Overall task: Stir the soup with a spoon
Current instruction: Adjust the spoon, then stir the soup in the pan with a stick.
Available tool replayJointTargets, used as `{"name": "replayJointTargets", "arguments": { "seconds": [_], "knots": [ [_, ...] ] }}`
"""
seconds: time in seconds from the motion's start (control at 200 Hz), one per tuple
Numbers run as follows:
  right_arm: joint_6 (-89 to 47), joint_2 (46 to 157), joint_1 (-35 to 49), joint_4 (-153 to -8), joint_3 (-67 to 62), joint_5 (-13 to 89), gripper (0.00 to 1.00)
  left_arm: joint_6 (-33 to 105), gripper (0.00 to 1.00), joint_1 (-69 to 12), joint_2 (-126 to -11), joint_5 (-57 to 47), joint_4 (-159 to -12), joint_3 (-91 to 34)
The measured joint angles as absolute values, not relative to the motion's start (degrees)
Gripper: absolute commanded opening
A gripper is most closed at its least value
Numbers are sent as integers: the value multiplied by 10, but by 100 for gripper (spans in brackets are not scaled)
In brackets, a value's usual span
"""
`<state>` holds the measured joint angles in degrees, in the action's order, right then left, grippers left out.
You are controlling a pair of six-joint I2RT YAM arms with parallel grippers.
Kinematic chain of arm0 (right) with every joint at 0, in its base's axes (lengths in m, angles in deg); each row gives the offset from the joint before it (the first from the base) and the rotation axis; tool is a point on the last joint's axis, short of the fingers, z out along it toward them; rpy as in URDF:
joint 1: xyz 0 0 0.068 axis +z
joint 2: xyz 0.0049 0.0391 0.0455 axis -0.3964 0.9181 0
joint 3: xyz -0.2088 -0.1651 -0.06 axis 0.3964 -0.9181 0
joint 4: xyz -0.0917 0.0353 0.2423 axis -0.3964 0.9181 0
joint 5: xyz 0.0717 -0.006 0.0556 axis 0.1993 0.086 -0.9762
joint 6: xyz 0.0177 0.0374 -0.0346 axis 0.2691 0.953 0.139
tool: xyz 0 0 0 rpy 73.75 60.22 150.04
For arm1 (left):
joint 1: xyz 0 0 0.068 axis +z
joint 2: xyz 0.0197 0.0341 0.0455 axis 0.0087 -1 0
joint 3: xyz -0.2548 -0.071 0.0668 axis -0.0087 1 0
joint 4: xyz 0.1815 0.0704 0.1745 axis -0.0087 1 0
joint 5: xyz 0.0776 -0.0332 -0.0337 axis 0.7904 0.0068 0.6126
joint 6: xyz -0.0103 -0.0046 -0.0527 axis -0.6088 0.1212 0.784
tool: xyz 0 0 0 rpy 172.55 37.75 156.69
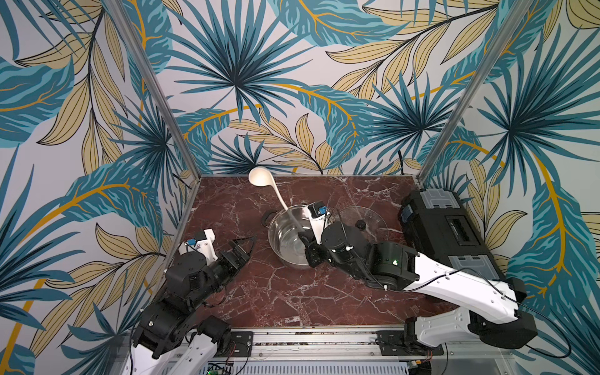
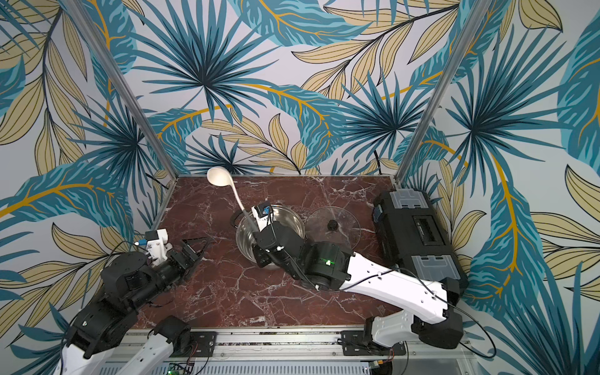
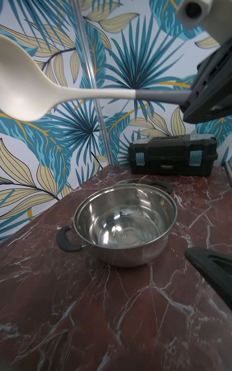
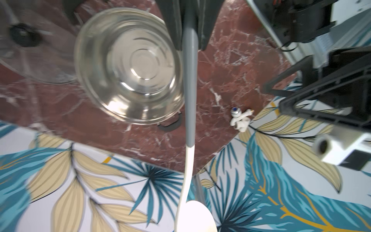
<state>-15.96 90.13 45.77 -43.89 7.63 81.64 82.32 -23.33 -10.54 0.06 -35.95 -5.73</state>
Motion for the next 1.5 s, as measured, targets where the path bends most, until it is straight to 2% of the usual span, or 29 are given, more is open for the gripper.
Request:
{"name": "replayJointTargets", "arguments": {
  "seconds": [0.145,0.351,0.571,0.747,0.902,1.052,1.298,1.498],
  "knots": [
    [-203,873,447,-345,84,883,0,720,100,-233,-100,11,-288,-76],
    [-222,858,401,-255,60,890,0,574,100,-235,-109,28,-236,-81],
    [-222,946,365,-177,58,852,0,453,100,-241,-148,35,-228,-115],
    [-218,1009,351,-156,58,820,0,385,100,-271,-226,66,-246,-137],
    [-213,1018,330,-154,58,795,0,350,100,-335,-300,132,-269,-137],
    [-209,1048,324,-155,74,779,0,346,99,-413,-312,189,-306,-136],
    [-198,1099,327,-157,89,745,0,374,96,-628,-307,352,-338,-127],
    [-190,1086,351,-162,89,734,0,434,93,-663,-282,416,-341,-109]
  ]
}}
